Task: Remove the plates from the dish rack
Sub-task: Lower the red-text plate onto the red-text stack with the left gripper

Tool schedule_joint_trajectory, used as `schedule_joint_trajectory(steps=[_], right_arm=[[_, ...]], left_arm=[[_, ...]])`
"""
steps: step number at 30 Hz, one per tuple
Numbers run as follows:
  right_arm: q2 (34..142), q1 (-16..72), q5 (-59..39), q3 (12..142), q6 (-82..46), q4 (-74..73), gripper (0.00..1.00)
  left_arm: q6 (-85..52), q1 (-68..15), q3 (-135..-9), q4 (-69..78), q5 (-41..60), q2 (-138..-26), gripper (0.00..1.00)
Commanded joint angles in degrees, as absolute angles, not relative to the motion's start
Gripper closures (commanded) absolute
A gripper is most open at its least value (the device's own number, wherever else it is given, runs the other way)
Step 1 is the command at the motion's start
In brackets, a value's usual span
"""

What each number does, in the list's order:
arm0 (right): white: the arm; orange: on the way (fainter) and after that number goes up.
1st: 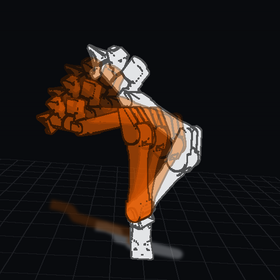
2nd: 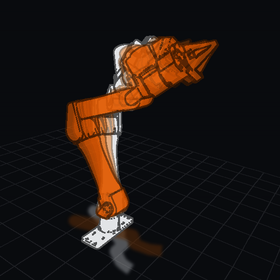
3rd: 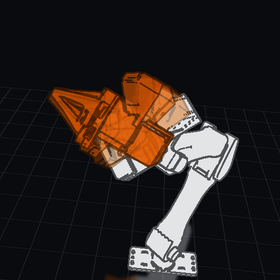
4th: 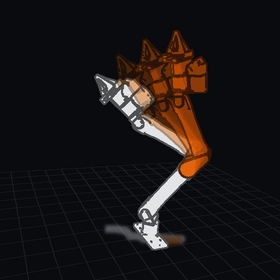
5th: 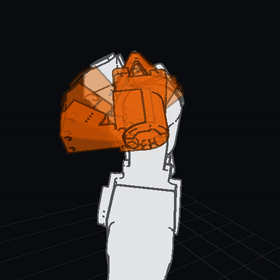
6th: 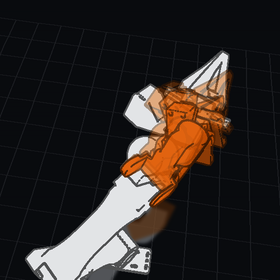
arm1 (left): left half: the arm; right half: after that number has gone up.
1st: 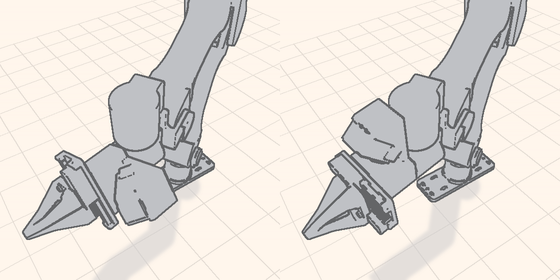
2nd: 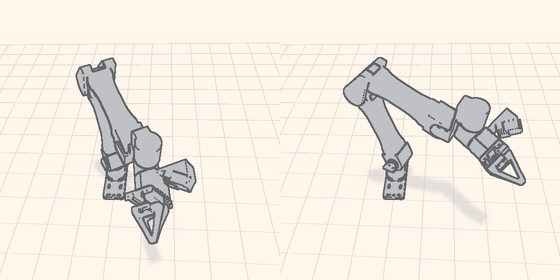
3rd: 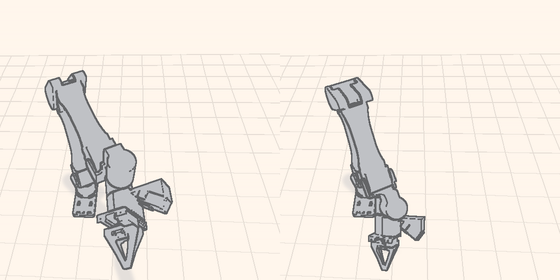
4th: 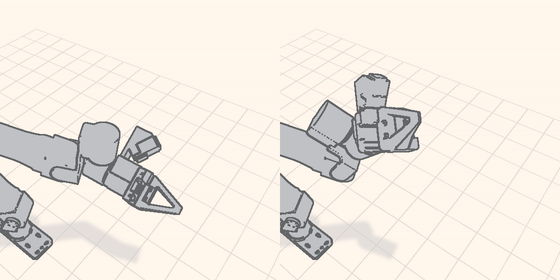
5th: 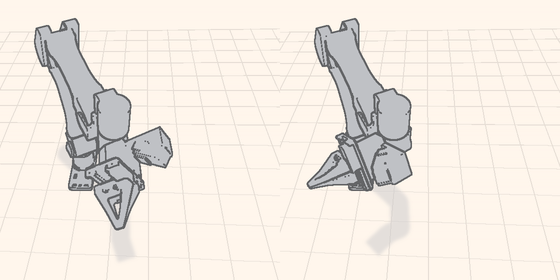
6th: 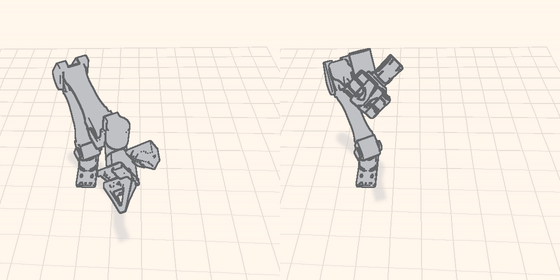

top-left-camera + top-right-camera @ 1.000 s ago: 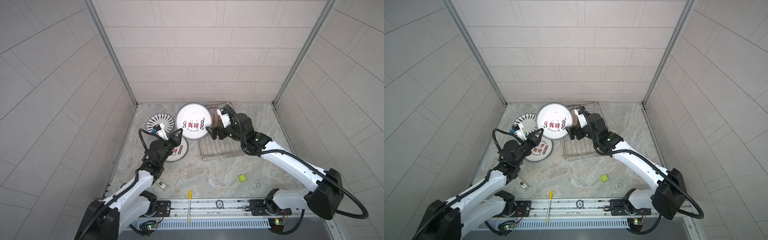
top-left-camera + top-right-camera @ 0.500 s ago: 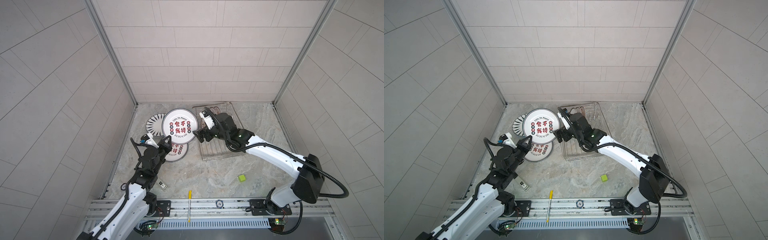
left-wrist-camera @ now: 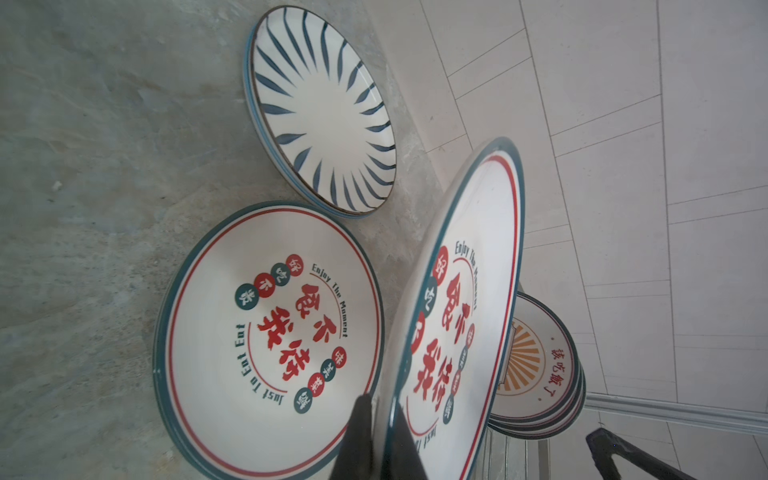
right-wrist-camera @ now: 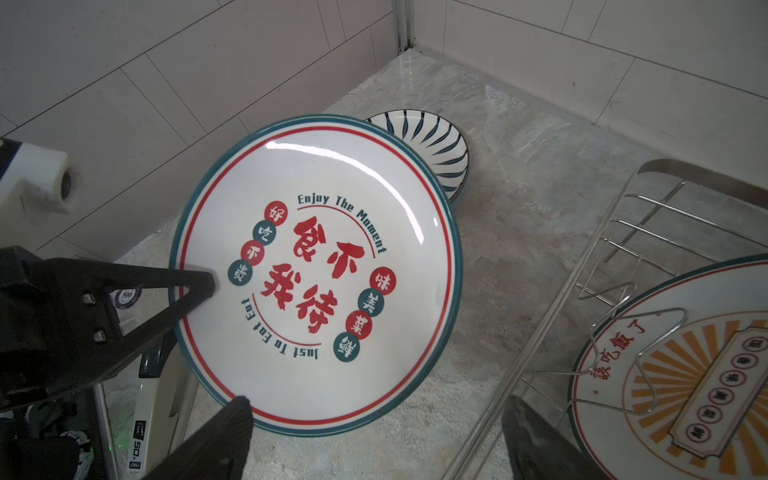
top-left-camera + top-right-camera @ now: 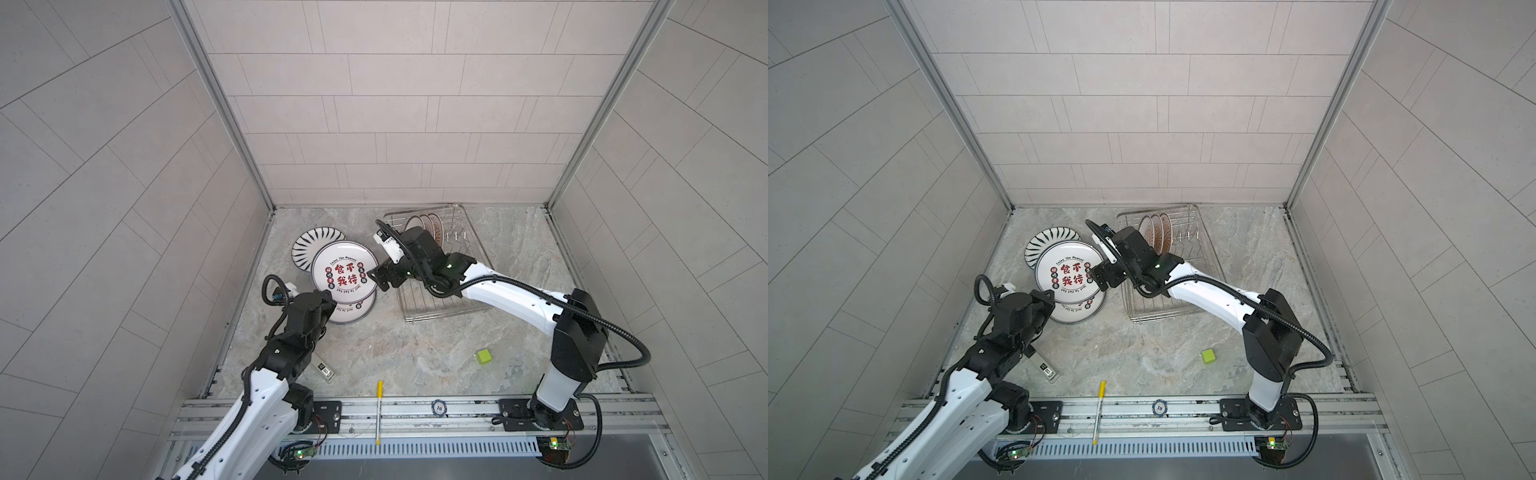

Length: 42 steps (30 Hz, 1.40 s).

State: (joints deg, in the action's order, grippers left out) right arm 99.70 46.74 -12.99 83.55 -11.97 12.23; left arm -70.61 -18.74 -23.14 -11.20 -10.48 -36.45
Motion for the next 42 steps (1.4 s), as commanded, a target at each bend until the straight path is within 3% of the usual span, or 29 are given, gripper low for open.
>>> schedule_joint_trajectory(steps=[1,32,38,42], right_arm=[[100.3,47.2,-13.4,85.1,-11.0,13.8,0.05],[106.2,48.3,-14.6,89.0,-9.3,18.5,0.10],[106.8,48.3,-14.5,89.6,-9.4,18.9,0.10],[106.7,48.4,-14.4,89.7,-9.4,19.0,0.11]], left_arm=[[-75.4,-18.3,-24.4,-11.7,-13.1,-36.4,1.00],[-82.3,-13.7,-18.0,-7.9,-7.1,-47.8,1.00],[-81.8,-13.5,-17.8,-6.4,-5.4,-49.9,0.87],[-81.8,-13.5,-17.8,-5.7,-5.2,-51.3,0.83]])
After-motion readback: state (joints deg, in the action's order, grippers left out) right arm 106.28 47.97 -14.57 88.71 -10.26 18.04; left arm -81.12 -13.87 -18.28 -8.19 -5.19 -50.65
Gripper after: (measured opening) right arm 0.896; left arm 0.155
